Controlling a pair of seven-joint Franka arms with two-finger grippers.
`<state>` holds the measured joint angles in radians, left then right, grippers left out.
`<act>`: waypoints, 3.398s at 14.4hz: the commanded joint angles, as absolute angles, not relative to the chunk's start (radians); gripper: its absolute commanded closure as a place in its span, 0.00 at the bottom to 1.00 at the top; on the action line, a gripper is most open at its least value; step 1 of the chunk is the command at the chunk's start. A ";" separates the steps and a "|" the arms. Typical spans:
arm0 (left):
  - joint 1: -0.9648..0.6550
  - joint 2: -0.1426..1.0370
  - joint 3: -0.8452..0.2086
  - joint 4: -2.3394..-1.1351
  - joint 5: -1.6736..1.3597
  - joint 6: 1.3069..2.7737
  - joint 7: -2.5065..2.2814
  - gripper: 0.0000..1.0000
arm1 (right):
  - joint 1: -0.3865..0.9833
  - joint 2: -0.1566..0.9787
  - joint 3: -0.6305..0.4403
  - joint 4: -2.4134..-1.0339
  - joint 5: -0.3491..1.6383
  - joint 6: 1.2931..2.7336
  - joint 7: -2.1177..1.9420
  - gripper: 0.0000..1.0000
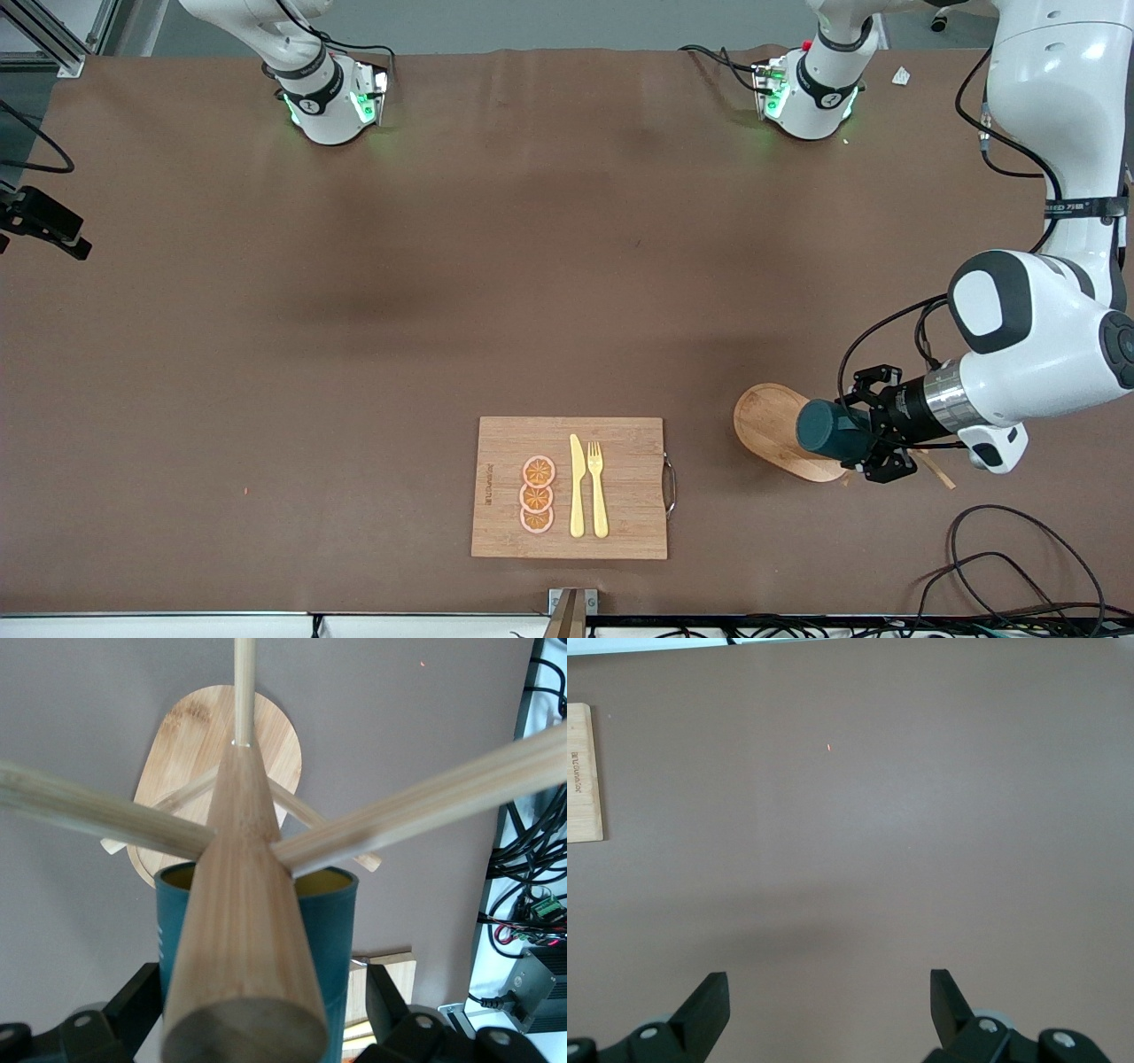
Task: Transfer cup from left to right arm and place
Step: 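Close the left gripper on the teal mug, then lift the teal mug off the mug tree with the left gripper, then carry the mug to the table middle and set it upright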
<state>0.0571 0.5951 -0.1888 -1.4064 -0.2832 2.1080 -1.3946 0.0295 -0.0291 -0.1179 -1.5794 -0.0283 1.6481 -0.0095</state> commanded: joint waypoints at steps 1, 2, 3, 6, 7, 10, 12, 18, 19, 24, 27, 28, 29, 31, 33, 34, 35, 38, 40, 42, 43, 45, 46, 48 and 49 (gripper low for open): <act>0.046 0.624 -0.189 -1.381 -0.285 2.117 -1.376 0.00 | 0.029 -0.044 -0.115 -1.591 -0.034 1.652 -0.002 0.00; 0.046 0.627 -0.189 -1.381 -0.285 2.117 -1.376 0.00 | 0.029 -0.044 -0.115 -1.591 -0.034 1.651 -0.003 0.00; 0.046 0.629 -0.189 -1.381 -0.285 2.117 -1.376 0.01 | 0.029 -0.044 -0.115 -1.591 -0.034 1.651 -0.003 0.00; 0.046 0.629 -0.189 -1.381 -0.285 2.117 -1.376 0.12 | 0.029 -0.044 -0.115 -1.591 -0.034 1.651 -0.002 0.00; 0.046 0.629 -0.189 -1.382 -0.285 2.117 -1.376 0.13 | 0.029 -0.044 -0.115 -1.591 -0.034 1.651 -0.003 0.00; 0.046 0.627 -0.189 -1.382 -0.284 2.117 -1.376 0.21 | 0.029 -0.044 -0.115 -1.591 -0.032 1.651 -0.002 0.00; 0.046 0.617 -0.190 -1.381 -0.284 2.117 -1.379 0.21 | 0.028 -0.044 -0.115 -1.591 -0.034 1.651 -0.003 0.00; 0.034 0.548 -0.206 -1.381 -0.276 2.099 -1.382 0.21 | 0.029 -0.044 -0.115 -1.591 -0.032 1.651 -0.003 0.00; 0.017 0.535 -0.206 -1.381 -0.247 2.082 -1.382 0.21 | 0.029 -0.044 -0.115 -1.591 -0.034 1.651 -0.003 0.00; -0.130 0.518 -0.198 -1.373 -0.155 2.048 -1.410 0.21 | 0.029 -0.044 -0.115 -1.591 -0.034 1.651 -0.003 0.00; -0.230 0.529 -0.196 -1.353 -0.017 2.049 -1.417 0.21 | 0.028 -0.044 -0.115 -1.591 -0.034 1.651 -0.003 0.00; -0.273 0.537 -0.193 -1.353 0.042 2.059 -1.433 0.21 | 0.028 -0.044 -0.115 -1.591 -0.034 1.651 -0.003 0.00; -0.305 0.552 -0.190 -1.348 0.081 2.065 -1.449 0.21 | 0.029 -0.044 -0.115 -1.591 -0.034 1.651 -0.003 0.00; -0.382 0.586 -0.189 -1.330 0.174 2.089 -1.488 0.21 | 0.028 -0.044 -0.115 -1.591 -0.034 1.651 -0.003 0.00; -0.452 0.617 -0.189 -1.330 0.315 2.124 -1.541 0.21 | 0.028 -0.044 -0.115 -1.591 -0.034 1.651 -0.003 0.00; -0.489 0.635 -0.189 -1.330 0.387 2.125 -1.563 0.21 | 0.026 -0.044 -0.115 -1.591 -0.034 1.651 -0.003 0.00; -0.509 0.650 -0.189 -1.330 0.447 2.126 -1.572 0.21 | 0.025 -0.043 -0.117 -1.591 -0.034 1.649 -0.003 0.00; -0.609 0.721 -0.176 -1.330 0.665 2.126 -1.630 0.21 | 0.023 -0.043 -0.118 -1.591 -0.032 1.649 -0.003 0.00; -0.668 0.779 -0.176 -1.330 0.814 2.126 -1.678 0.21 | 0.023 -0.043 -0.118 -1.591 -0.032 1.647 -0.003 0.00; -0.727 0.828 -0.173 -1.333 0.949 2.117 -1.744 0.21 | 0.023 -0.043 -0.118 -1.591 -0.032 1.647 -0.003 0.00; -0.762 0.856 -0.172 -1.335 1.021 2.105 -1.794 0.21 | 0.023 -0.043 -0.118 -1.591 -0.032 1.647 -0.003 0.00; -0.810 0.903 -0.172 -1.336 1.121 2.057 -1.896 0.21 | 0.023 -0.043 -0.118 -1.591 -0.032 1.646 -0.003 0.00; -0.839 0.914 -0.172 -1.338 1.155 2.019 -1.902 0.21 | 0.023 -0.043 -0.118 -1.591 -0.032 1.644 -0.003 0.00; -0.899 0.945 -0.172 -1.339 1.218 1.892 -1.907 0.20 | 0.023 -0.041 -0.118 -1.586 -0.025 1.647 -0.002 0.00; -0.919 0.956 -0.172 -1.341 1.244 1.863 -1.911 0.20 | 0.021 -0.038 -0.120 -1.585 0.000 1.646 -0.002 0.00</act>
<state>-0.8698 0.9339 -0.1870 -1.3633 1.1871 1.9368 -1.9061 0.0289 -0.0291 -0.1237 -1.5799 -0.0228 1.6470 -0.0095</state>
